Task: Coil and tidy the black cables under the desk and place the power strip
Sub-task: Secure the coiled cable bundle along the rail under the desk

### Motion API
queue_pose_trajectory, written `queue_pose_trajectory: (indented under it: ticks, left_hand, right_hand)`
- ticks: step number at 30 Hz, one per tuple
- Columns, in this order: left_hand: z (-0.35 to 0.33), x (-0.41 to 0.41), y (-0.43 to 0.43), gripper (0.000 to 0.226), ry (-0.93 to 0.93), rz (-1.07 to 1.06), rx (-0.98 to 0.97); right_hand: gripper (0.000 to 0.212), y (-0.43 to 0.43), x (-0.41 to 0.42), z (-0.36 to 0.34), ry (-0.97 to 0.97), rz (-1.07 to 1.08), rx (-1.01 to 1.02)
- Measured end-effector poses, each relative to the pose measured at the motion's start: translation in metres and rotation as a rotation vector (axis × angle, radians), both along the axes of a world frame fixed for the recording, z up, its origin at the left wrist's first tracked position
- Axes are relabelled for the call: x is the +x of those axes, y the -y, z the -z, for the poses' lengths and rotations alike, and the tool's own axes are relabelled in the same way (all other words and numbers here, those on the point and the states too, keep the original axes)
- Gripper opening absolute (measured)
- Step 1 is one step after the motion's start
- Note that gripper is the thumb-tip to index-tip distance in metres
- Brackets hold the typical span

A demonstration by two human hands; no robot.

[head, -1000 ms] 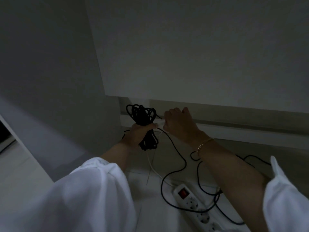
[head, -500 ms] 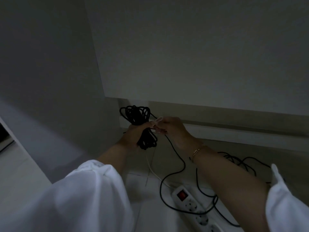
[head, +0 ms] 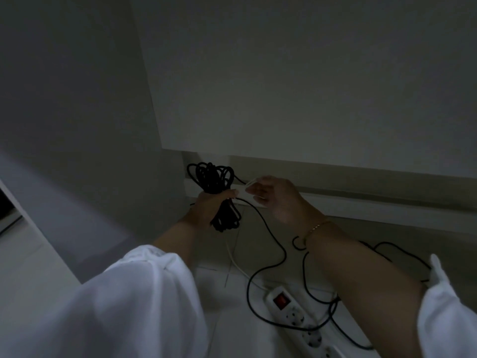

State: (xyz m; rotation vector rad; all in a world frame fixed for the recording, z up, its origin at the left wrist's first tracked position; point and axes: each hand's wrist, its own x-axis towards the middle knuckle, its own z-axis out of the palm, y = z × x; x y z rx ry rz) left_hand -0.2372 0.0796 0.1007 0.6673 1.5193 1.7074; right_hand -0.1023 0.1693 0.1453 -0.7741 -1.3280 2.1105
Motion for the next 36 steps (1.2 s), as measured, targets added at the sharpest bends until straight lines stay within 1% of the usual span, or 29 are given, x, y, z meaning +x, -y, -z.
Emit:
queue_pose_trajectory:
  ticks: [3, 4, 6, 7, 10, 11, 13, 14, 15, 18, 20, 21, 22, 23, 25, 26, 28, 31, 34, 36]
  left_hand:
    - [0.0, 0.0, -0.002, 0.007, 0.0, -0.009, -0.005]
    - [0.0, 0.001, -0.002, 0.006, 0.0, -0.007, -0.003]
    - [0.0, 0.002, -0.003, 0.004, -0.002, -0.005, -0.007]
    - [0.0, 0.001, -0.003, 0.007, -0.01, 0.0, -0.016]
    - [0.003, 0.001, -0.002, 0.043, -0.047, 0.027, -0.065]
    - [0.004, 0.002, -0.002, 0.044, -0.059, 0.032, -0.08]
    - [0.006, 0.002, -0.004, 0.024, -0.061, 0.022, -0.078]
    - [0.006, 0.003, -0.005, 0.014, -0.057, 0.01, -0.07]
    - [0.006, 0.003, -0.006, 0.009, -0.059, -0.004, -0.071]
    - [0.008, 0.002, -0.007, 0.014, -0.063, 0.007, -0.068]
    - [0.007, 0.004, -0.005, 0.018, -0.048, 0.003, -0.06]
    - [0.007, 0.004, -0.004, 0.022, -0.039, -0.005, -0.052]
    - [0.007, 0.003, -0.004, 0.025, -0.028, -0.005, -0.042]
    - [0.008, 0.002, -0.003, 0.023, -0.02, 0.008, -0.039]
    - [0.006, 0.002, -0.001, 0.008, -0.01, 0.055, -0.041]
    - [0.005, 0.003, 0.0, 0.005, 0.004, 0.075, -0.043]
    - [0.003, 0.005, 0.001, 0.005, 0.02, 0.096, -0.037]
    - [0.002, 0.003, 0.0, 0.014, -0.014, 0.082, -0.041]
    - [0.0, 0.003, 0.001, 0.006, -0.019, 0.074, -0.051]
    - [-0.001, 0.003, 0.001, 0.003, -0.009, 0.046, -0.04]
  right_hand:
    - [0.031, 0.001, -0.005, 0.0, -0.15, 0.026, -0.191]
    - [0.031, -0.001, -0.007, 0.001, -0.166, 0.021, -0.218]
    - [0.032, -0.005, -0.008, 0.003, -0.125, -0.011, -0.201]
    - [0.033, -0.007, -0.007, 0.004, -0.066, -0.026, -0.153]
    - [0.04, -0.011, -0.007, 0.001, 0.185, -0.05, 0.115]
    - [0.042, -0.01, -0.008, -0.001, 0.258, -0.056, 0.235]
    - [0.035, -0.008, -0.008, 0.0, 0.383, -0.109, 0.508]
    - [0.028, -0.006, -0.008, 0.0, 0.431, -0.147, 0.626]
    - [0.022, -0.006, -0.008, 0.002, 0.463, -0.183, 0.705]
    - [0.023, -0.01, -0.009, 0.005, 0.543, -0.239, 0.879]
    - [0.004, -0.009, -0.01, 0.004, 0.567, -0.273, 0.971]
    - [0.013, -0.011, -0.011, 0.007, 0.563, -0.269, 1.01]
    - [0.018, -0.011, -0.011, 0.008, 0.56, -0.249, 1.054]
    - [0.019, -0.011, -0.011, 0.008, 0.567, -0.215, 1.083]
    - [0.017, -0.013, -0.011, 0.011, 0.566, -0.097, 1.108]
    - [0.015, -0.015, -0.013, 0.013, 0.556, -0.041, 1.09]
    - [0.013, -0.015, -0.014, 0.014, 0.565, 0.025, 1.084]
    - [0.01, -0.014, -0.008, 0.007, 0.645, 0.151, 1.148]
    - [0.009, -0.016, -0.004, 0.003, 0.709, 0.161, 1.199]
    - [0.012, -0.016, -0.004, 0.002, 0.698, 0.159, 1.167]
